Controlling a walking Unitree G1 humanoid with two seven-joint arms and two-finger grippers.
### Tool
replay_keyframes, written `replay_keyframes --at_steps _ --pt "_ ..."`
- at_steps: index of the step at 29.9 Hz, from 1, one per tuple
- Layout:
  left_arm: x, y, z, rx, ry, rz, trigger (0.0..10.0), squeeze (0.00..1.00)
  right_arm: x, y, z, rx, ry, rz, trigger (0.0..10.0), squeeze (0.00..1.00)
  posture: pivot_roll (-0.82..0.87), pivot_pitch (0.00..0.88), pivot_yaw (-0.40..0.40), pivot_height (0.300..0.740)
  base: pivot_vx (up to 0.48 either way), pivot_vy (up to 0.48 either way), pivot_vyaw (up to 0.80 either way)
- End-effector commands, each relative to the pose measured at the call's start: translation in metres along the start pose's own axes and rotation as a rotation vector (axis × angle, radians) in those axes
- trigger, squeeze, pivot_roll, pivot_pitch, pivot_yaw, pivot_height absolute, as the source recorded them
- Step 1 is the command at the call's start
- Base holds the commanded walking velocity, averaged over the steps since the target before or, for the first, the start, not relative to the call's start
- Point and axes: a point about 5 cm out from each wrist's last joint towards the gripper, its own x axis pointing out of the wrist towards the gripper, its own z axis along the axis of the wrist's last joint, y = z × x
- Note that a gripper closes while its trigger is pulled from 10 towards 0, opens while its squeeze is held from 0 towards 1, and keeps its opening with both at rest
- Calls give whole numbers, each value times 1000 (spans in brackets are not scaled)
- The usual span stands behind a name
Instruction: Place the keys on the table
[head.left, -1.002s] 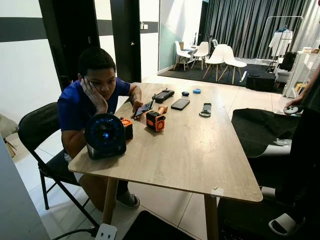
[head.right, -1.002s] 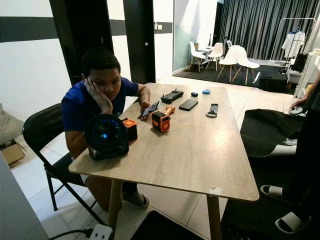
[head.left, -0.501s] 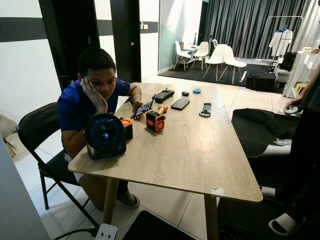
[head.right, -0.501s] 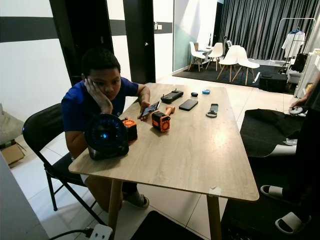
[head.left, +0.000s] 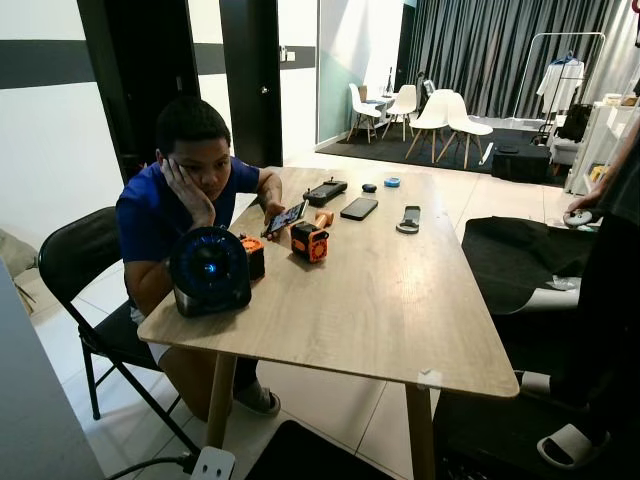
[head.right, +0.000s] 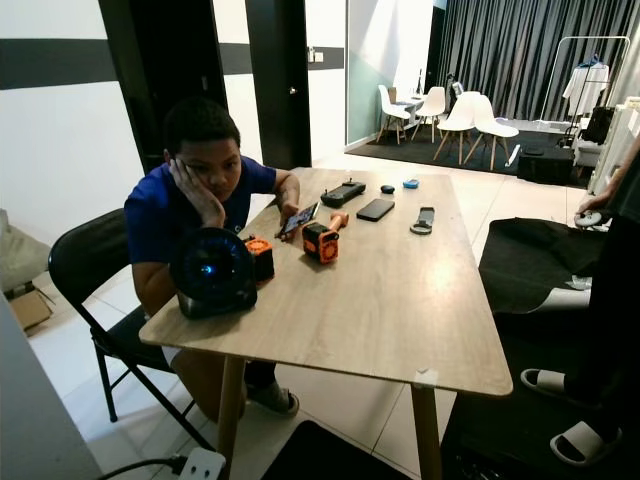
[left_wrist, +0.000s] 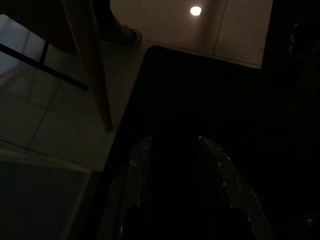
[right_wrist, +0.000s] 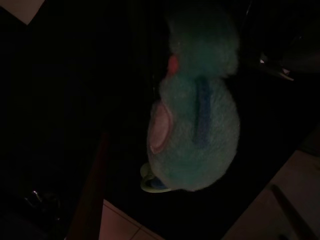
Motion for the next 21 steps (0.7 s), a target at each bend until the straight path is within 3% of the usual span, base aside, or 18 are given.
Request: replay_keyframes --at_steps 1,21 --pt "-1 1 -1 -14 -4 5 10000 0 0 2 -1 -1 2 8 10000 0 64 0 6 740 -322 0 0" --pt "-2 3 -1 -9 -7 3 10000 0 0 4 -3 8 6 6 10000 0 69 0 11 740 -343 0 0"
